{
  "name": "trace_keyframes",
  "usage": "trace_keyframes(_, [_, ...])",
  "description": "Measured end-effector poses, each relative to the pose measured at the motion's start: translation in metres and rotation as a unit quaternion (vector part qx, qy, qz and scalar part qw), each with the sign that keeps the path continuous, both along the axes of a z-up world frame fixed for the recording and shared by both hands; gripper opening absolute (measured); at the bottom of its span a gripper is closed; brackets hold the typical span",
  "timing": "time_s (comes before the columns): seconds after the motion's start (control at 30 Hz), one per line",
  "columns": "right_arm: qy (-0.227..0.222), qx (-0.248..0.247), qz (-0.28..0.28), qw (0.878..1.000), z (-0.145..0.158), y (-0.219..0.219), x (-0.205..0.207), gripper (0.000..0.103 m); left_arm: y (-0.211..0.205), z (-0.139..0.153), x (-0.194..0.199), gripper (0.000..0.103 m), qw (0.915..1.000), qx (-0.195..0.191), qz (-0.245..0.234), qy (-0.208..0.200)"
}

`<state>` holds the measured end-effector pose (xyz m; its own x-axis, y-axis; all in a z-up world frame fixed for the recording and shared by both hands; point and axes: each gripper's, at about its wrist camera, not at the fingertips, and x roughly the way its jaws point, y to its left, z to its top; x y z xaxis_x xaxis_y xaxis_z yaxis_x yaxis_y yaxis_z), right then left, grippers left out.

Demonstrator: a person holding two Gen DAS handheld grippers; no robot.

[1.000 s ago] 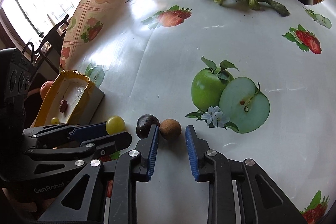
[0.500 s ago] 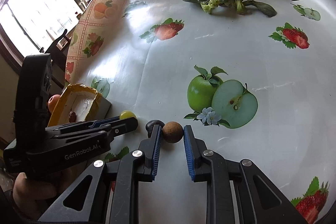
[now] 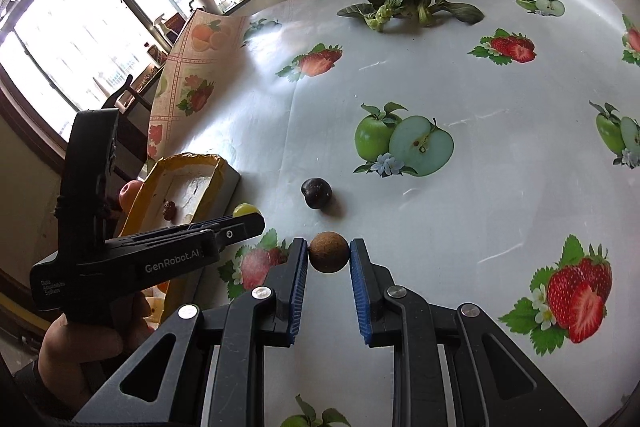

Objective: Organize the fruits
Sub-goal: 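Grasp the green grape with the left tool while the right grasps the small brown round fruit, then carry the green grape and brown fruit over the yellow tray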

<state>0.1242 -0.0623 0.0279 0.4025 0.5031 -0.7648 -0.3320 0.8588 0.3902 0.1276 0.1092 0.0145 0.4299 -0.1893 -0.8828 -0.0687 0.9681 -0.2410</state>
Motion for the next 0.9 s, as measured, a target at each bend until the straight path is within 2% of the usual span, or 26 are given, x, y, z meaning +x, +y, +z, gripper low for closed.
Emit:
trace_keyframes(0.13, [-0.001, -0.003, 0.004, 1.0, 0.006, -0.001, -0.021, 0.022, -0.004, 0.014, -0.022, 0.02, 1.0, 0.0, 0.0, -0.008])
trace_keyframes(0.53, [-0.01, -0.007, 0.008, 1.0, 0.026, 0.0, -0.068, 0.022, -0.007, 0.042, -0.08, 0.02, 0.999, 0.039, -0.001, -0.021])
trace_keyframes(0.9, [-0.024, -0.016, 0.033, 0.999, 0.04, 0.02, -0.092, 0.022, 0.012, 0.052, -0.105, 0.02, 0.9981, 0.049, 0.022, -0.03])
